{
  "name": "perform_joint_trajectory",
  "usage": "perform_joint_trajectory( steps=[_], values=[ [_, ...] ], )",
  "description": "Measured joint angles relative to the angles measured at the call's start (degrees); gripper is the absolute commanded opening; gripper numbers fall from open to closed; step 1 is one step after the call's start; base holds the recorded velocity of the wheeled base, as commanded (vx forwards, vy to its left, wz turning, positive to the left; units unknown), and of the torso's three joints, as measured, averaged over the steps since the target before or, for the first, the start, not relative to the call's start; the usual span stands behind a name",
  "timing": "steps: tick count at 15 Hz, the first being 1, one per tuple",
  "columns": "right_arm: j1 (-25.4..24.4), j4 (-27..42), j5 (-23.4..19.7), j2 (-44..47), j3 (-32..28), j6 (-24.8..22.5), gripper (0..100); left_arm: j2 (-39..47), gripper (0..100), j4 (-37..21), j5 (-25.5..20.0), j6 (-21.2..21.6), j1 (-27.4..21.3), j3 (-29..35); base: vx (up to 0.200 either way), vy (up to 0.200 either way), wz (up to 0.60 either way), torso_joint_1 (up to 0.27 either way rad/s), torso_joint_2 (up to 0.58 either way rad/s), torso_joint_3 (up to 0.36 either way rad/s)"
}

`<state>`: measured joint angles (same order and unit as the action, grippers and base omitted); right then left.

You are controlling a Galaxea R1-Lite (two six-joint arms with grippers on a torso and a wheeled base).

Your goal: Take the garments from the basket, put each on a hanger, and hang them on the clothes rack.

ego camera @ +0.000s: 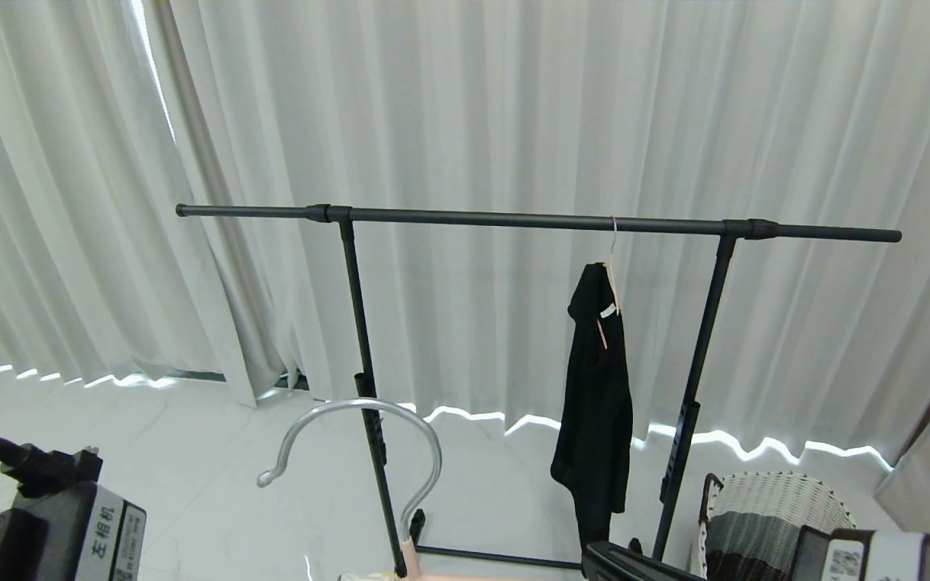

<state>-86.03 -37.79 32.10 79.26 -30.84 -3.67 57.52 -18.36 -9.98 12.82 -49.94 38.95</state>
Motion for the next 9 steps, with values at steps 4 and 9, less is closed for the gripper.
perform_joint_trajectory(
  steps=[4, 9],
  values=[
    [0.04, -0.13, 0.06, -0.05, 0.28, -0.02, 100, -0.11, 0, -0.04, 0.41, 0.09, 0.11, -0.01, 0.000, 0.000, 0.00, 0.000, 0.00, 0.000],
    [5.11, -0.02, 2.85, -1.16, 2.05, 0.30, 100, -0.41, 0, 0.30, 11.20, 0.12, 2.93, -0.01, 0.000, 0.000, 0.00, 0.000, 0.00, 0.000]
  ],
)
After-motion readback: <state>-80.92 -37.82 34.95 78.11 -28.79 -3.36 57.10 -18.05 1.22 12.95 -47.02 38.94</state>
